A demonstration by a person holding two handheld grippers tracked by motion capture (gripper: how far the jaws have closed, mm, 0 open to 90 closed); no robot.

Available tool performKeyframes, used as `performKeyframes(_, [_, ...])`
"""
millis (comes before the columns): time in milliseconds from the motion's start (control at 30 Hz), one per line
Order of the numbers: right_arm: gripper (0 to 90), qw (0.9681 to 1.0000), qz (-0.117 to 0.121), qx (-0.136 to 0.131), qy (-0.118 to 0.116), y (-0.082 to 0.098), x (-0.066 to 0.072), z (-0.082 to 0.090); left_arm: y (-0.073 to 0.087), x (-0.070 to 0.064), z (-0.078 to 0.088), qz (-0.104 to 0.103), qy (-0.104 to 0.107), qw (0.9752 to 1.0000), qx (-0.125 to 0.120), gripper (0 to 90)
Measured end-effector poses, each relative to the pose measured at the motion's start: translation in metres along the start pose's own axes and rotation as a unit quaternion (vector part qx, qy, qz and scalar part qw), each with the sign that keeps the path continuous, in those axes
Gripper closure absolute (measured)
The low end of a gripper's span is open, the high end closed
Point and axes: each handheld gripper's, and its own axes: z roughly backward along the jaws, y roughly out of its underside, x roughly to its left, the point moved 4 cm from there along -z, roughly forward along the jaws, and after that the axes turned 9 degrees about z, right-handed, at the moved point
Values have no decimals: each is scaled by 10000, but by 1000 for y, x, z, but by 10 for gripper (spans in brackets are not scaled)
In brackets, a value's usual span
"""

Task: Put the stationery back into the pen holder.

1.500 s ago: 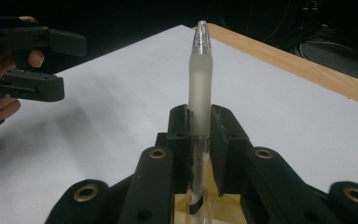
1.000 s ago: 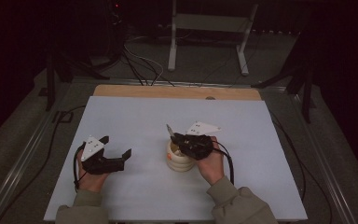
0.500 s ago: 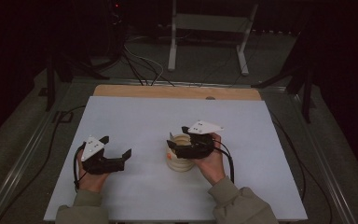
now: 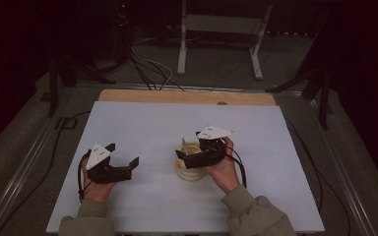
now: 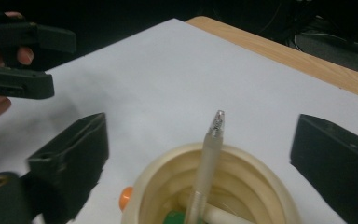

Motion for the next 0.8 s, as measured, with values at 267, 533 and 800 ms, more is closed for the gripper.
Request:
performKeyframes(267, [28, 10000, 5, 71, 32, 1, -7, 3, 0, 0, 0, 3, 2, 10000, 7, 3])
performKeyframes(533, [20, 9999, 38, 109, 99, 1, -17, 11, 0, 1, 0, 26, 10, 10000, 11, 3])
performKeyframes(800, [0, 9997, -18, 87, 224, 3, -28, 20, -1, 2, 1, 19, -8, 10000, 12, 3])
